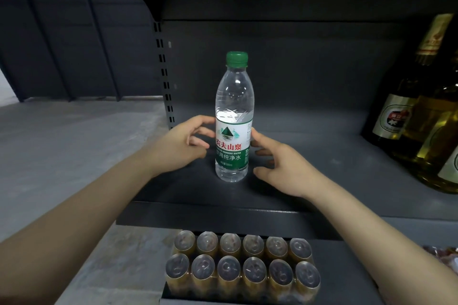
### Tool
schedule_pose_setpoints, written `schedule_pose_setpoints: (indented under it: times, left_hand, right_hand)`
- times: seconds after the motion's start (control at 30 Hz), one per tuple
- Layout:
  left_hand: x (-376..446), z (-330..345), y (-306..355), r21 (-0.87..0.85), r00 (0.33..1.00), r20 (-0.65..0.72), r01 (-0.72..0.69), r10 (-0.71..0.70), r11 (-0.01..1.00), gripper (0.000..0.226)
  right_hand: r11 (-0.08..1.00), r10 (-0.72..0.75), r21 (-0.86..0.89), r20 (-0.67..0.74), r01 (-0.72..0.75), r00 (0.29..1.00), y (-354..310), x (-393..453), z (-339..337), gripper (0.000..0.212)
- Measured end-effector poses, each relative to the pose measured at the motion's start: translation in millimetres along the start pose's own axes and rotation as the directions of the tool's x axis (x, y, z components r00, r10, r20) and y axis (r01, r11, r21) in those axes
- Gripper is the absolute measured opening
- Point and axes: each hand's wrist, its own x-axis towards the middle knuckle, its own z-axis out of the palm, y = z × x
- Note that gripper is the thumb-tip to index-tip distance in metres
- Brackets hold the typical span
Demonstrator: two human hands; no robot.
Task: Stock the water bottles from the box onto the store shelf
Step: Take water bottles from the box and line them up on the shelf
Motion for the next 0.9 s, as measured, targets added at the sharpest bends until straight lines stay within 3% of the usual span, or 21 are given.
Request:
schedule_pose_setpoints:
  times: [0.23,0.47,0.67,0.9]
  left_hand:
    - [-20,3,-6,0.304,0.997,-0.045,-0.042,0.059,0.952,0.074]
    - [-27,4,-7,0.378,0.998,-0.028,-0.034,0.049,0.925,0.080]
    - [-25,1,-6,0.496,0.997,-0.071,0.010,0.028,0.868,0.057]
    - [-19,-2,-12,0.774,0.999,-0.041,0.045,-0.021,0.632,0.037]
  right_hand:
    - [0.999,-0.034,0.030,-0.008,0.034,0.999,-5,16,-1,0.074]
    - [0.998,-0.032,0.049,0.007,0.032,0.999,-1,29,-5,0.068]
    - [1.000,0.003,0.011,-0.047,-0.003,0.999,7,28,10,0.066]
    - [0.997,0.071,0.035,-0.103,-0.068,0.992,4,30,31,0.061]
